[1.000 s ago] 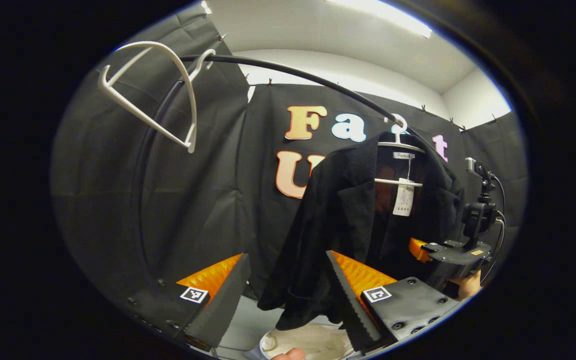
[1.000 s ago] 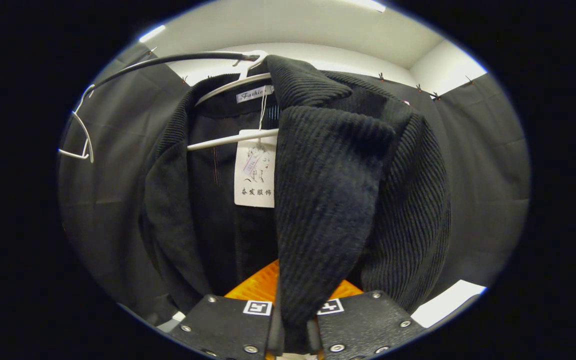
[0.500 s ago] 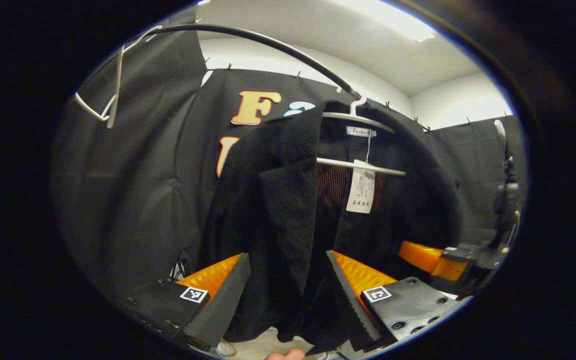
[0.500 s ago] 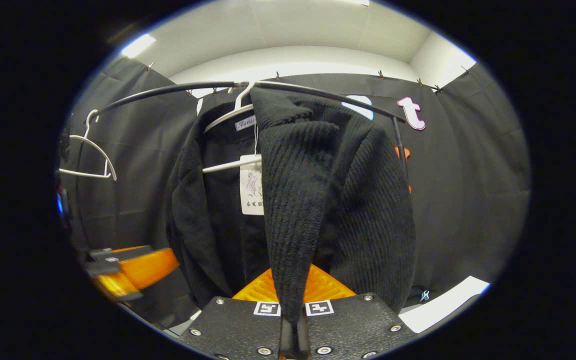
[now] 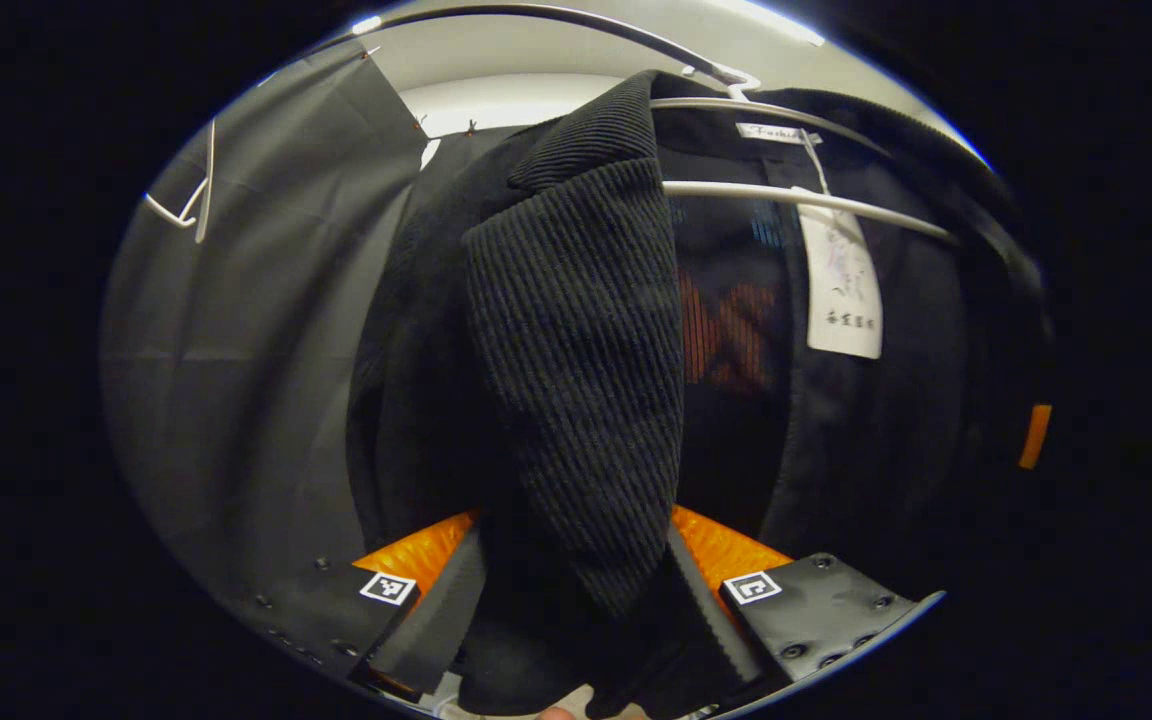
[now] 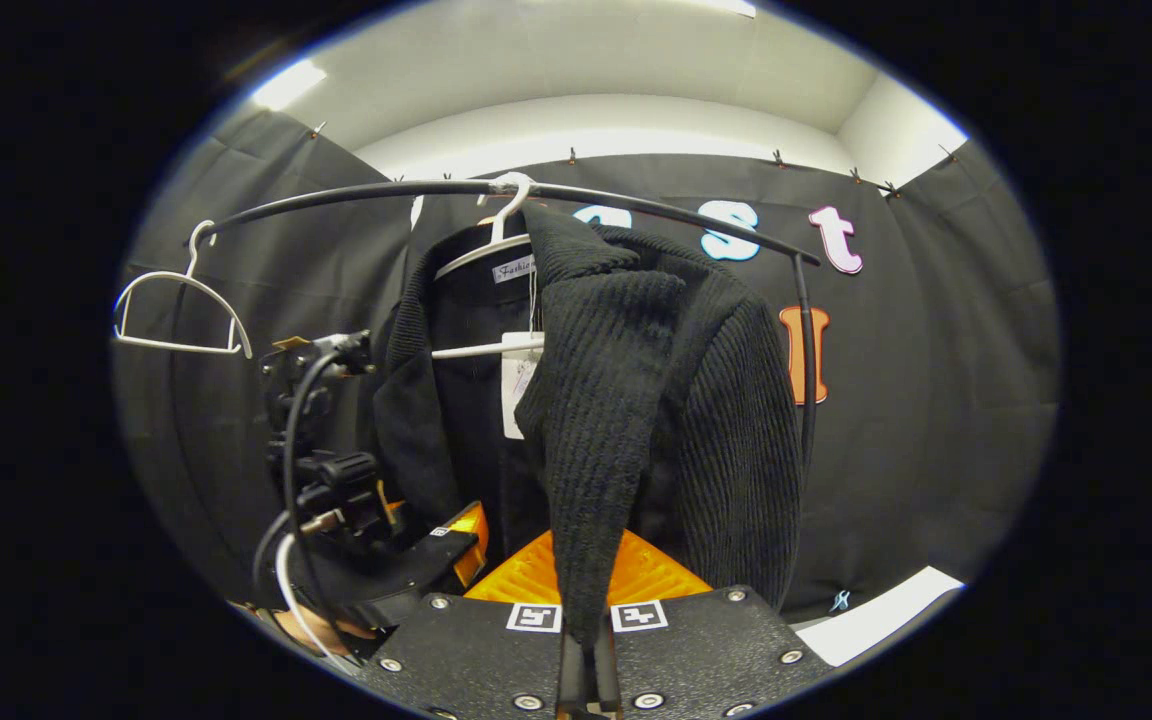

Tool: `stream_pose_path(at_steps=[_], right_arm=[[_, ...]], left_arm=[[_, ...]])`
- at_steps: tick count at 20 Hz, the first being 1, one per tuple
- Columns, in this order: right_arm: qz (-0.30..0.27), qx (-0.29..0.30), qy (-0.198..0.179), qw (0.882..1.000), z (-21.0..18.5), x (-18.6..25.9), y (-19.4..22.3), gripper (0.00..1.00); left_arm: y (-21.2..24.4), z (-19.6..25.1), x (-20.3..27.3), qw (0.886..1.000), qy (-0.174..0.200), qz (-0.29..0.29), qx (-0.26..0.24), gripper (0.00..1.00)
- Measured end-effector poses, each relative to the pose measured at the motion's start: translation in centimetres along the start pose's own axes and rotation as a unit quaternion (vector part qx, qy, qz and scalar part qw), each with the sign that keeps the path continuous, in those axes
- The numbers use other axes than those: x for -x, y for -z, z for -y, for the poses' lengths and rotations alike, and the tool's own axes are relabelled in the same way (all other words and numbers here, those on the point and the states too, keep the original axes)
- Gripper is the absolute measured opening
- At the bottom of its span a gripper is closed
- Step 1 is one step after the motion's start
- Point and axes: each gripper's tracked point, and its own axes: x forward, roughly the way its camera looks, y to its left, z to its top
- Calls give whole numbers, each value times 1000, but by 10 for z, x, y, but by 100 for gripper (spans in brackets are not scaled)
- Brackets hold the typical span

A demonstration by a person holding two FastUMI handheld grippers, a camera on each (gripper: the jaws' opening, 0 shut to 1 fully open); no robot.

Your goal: Grasp the clothes on the hanger with both hands and then place them into the laundry hamper below.

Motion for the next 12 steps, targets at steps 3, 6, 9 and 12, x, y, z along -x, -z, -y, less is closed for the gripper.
stream_pose_path(at_steps=[3, 6, 9, 12], right_arm=[[1, -2, 1, 1000, 3, 2, 0, 4], [7, -7, 7, 1000, 7, 1, 0, 4], [19, 3, 15, 1000, 9, -1, -2, 3], [34, 8, 31, 999, 11, 6, -8, 0]], left_arm=[[-6, -20, 3, 1000, -22, 9, -8, 55], [-16, -33, 12, 1000, -15, 21, -2, 26], [-29, -43, 27, 999, -2, 31, -11, 17], [-39, -45, 52, 1000, 7, 28, -8, 10]])
